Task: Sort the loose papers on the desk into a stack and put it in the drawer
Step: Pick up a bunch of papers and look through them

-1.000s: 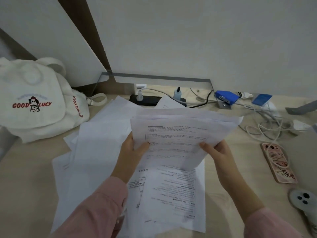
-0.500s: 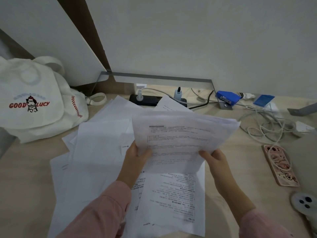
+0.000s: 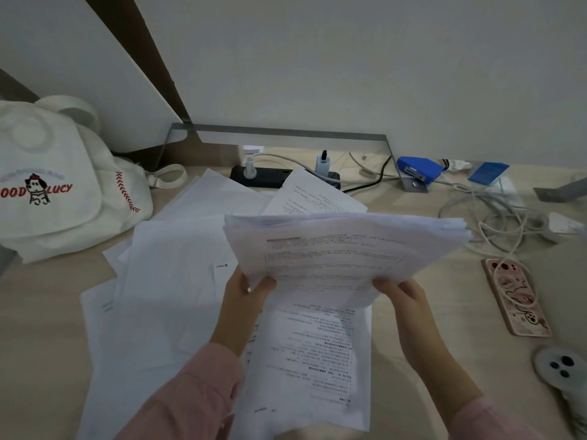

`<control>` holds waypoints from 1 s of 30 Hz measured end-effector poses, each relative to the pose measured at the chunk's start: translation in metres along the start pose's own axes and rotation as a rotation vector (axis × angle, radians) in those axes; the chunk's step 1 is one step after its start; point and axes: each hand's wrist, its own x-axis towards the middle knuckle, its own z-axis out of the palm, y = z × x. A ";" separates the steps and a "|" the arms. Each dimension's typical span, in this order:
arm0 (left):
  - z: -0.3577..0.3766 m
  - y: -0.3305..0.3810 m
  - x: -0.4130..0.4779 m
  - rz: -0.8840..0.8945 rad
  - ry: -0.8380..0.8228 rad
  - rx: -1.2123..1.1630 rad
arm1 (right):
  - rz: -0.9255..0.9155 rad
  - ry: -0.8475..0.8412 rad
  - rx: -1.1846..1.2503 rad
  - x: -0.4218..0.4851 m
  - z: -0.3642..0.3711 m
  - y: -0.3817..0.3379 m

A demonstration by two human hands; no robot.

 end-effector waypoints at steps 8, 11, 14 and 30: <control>0.005 0.043 -0.019 0.221 -0.007 -0.083 | 0.042 -0.006 -0.007 -0.006 -0.004 0.003; 0.014 0.066 -0.024 0.318 0.077 -0.054 | 0.046 0.001 -0.009 -0.010 -0.004 0.003; 0.021 0.074 -0.024 0.275 0.173 -0.061 | 0.044 -0.005 -0.015 -0.011 -0.004 0.002; 0.055 -0.003 -0.014 -0.056 -0.192 0.105 | 0.086 0.140 -0.123 -0.005 -0.075 -0.009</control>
